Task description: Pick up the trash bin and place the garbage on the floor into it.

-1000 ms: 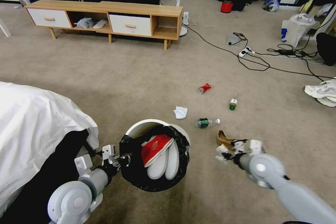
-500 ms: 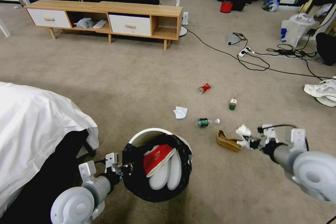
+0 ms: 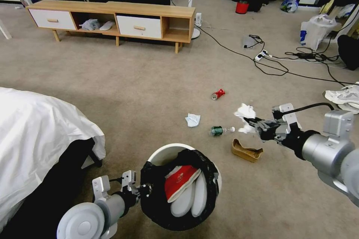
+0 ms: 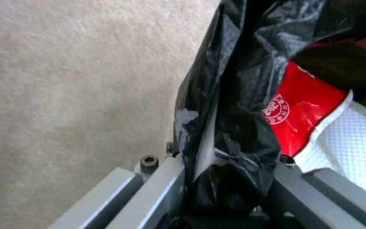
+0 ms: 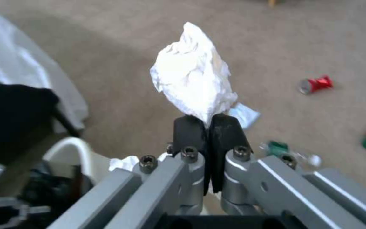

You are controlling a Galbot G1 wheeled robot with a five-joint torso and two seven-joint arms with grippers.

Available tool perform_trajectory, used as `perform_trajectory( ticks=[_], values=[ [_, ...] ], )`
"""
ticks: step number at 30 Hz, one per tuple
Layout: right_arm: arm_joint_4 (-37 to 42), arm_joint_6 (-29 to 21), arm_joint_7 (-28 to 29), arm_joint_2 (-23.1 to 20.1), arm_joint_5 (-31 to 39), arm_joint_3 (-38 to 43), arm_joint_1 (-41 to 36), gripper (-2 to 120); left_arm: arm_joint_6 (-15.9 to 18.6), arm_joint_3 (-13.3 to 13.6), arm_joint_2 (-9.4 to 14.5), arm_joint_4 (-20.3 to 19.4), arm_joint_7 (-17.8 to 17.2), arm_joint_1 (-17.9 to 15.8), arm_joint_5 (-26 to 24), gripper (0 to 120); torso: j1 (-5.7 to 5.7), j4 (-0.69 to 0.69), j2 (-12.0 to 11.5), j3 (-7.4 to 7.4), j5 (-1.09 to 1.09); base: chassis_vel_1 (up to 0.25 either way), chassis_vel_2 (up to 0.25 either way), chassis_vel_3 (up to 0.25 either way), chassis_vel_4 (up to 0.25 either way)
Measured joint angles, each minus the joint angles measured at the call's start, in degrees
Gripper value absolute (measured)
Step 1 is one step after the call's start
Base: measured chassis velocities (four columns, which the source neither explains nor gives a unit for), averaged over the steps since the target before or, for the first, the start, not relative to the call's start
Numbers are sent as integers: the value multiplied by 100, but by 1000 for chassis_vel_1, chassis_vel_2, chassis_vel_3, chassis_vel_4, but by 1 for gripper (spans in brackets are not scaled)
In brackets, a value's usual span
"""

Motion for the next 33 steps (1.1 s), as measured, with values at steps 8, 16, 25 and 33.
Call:
perform_trajectory(
  ticks=[8, 16, 25, 33],
  values=[
    [0, 146, -297, -95, 213, 165, -60, 0, 15, 194, 145, -44, -337, -155, -486, 0, 0, 0, 0, 0, 1, 0, 0, 0, 0],
    [-31, 464, -1356, -262, 634, 280, -35, 0, -44, 370, 248, -79, -896, -398, -1177, 0, 0, 3, 0, 0, 0, 0, 0, 0, 0],
    [-47, 399, -2016, -196, 254, 205, -340, 0, -72, 728, 287, 60, -1153, -891, -1494, 0, 0, 1, 0, 0, 1, 0, 0, 0, 0],
    [-53, 294, -2501, -132, -229, 0, -575, 0, -73, 999, 313, 298, -1154, -1293, -1605, 0, 0, 0, 0, 0, 1, 0, 0, 0, 0]
  ],
)
